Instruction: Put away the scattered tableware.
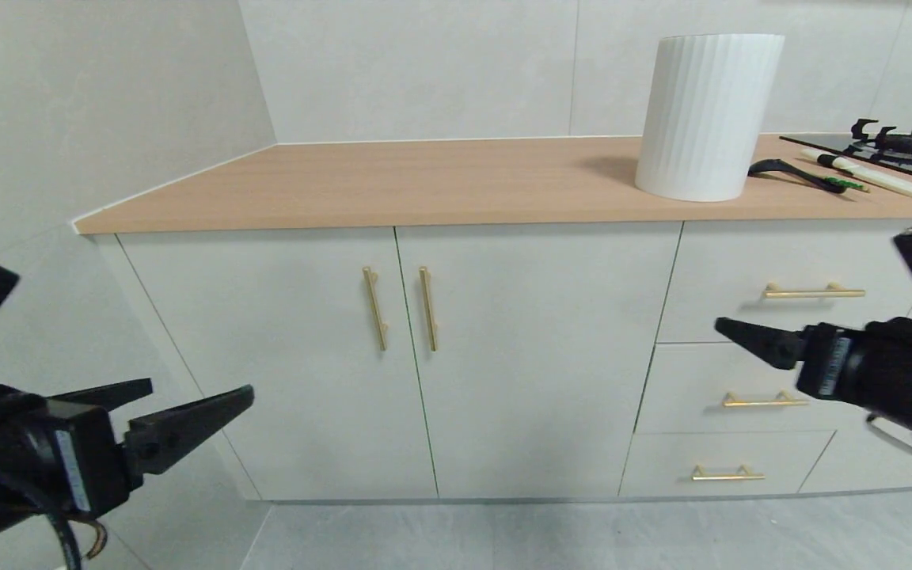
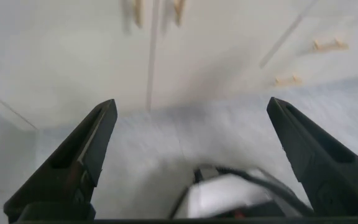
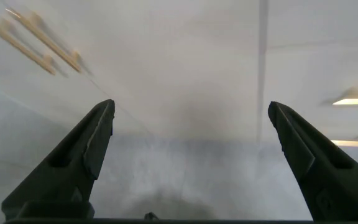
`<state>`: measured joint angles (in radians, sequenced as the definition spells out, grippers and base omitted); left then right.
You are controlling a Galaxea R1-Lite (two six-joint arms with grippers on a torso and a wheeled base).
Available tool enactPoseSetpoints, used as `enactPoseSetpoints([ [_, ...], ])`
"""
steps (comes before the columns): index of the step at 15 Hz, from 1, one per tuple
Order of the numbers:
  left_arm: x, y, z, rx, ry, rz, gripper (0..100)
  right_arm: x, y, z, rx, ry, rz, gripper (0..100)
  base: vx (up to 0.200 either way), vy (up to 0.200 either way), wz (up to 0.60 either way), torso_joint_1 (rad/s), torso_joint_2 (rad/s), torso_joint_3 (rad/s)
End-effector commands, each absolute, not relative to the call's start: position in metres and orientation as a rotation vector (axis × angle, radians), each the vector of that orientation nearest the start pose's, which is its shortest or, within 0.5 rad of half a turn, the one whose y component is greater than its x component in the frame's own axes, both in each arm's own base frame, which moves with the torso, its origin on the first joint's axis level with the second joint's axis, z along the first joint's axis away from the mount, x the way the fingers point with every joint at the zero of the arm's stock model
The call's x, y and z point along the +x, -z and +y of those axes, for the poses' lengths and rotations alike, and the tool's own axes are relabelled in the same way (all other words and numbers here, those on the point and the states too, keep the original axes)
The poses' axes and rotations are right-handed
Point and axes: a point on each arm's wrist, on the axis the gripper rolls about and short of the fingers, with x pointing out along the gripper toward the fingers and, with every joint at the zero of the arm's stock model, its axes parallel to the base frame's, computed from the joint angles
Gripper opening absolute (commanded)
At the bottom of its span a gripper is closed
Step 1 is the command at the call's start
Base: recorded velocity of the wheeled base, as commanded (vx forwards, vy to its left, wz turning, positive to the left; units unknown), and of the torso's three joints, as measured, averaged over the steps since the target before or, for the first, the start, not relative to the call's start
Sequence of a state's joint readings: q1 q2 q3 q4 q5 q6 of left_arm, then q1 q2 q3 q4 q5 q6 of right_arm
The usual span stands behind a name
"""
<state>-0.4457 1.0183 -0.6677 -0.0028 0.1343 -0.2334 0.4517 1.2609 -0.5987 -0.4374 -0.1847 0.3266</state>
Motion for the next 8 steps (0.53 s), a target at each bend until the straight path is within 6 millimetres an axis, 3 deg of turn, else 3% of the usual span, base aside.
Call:
enactPoseSetpoints([
  [1, 0.073, -0.24, -0.026, -0.138, 0.214, 0.196, 100, 0.066, -0.244, 0.024, 0.195, -0.218, 0.032, 100, 0.0, 0.0, 0.0, 0.0, 0.0, 0.0],
  [3, 0.034, -0.236, -0.008, -0.119, 0.178, 0.095, 100, 0.031, -0.239, 0.003, 0.146, -0.051, -0.033, 100, 0.0, 0.0, 0.0, 0.0, 0.0, 0.0],
  [8, -0.044, -0.211, 0.013, -0.08, 0.065, -0.026, 100, -0.048, -0.208, -0.012, 0.07, 0.084, -0.167, 100, 0.0, 0.0, 0.0, 0.0, 0.0, 0.0],
])
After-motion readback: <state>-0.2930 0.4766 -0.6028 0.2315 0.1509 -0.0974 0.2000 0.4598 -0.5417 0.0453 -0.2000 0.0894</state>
